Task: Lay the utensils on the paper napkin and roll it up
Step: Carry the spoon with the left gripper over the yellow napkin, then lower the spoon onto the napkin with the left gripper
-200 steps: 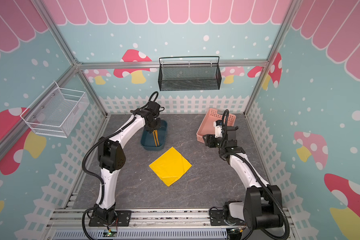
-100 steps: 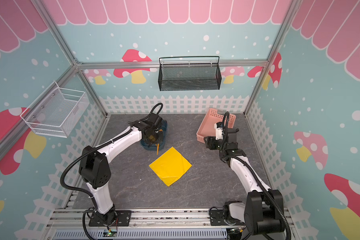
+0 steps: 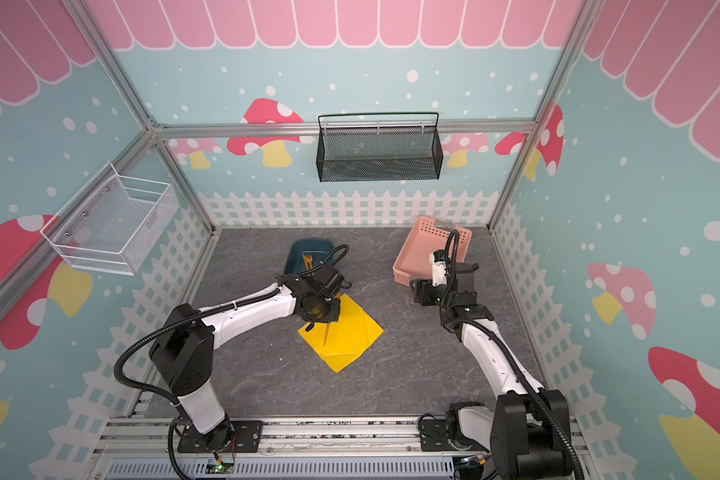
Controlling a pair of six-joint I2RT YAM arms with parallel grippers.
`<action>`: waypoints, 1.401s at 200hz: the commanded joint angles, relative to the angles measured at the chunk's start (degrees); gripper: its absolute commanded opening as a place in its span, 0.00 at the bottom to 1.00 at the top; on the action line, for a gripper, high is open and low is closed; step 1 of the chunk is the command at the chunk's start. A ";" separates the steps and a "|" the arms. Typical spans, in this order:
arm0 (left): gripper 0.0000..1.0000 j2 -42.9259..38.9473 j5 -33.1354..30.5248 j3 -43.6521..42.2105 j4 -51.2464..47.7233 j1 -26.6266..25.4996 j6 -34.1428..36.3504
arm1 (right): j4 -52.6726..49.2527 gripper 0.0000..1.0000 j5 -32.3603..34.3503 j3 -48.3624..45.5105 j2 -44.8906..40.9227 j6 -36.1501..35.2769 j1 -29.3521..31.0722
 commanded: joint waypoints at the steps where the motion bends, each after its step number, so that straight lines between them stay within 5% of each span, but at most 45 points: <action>1: 0.07 1.13 -0.77 -0.95 3.61 -0.70 -2.24 | -0.04 0.70 0.09 -0.73 -0.86 -1.68 0.30; 143: 0.07 4.93 -5.90 -4.66 5.64 -2.58 -11.90 | -0.04 0.71 -1.28 0.15 0.46 -2.52 0.26; 280: 0.07 7.92 -7.44 -3.73 7.14 -2.76 -13.65 | -0.42 0.71 -1.47 0.59 -0.07 -2.65 0.20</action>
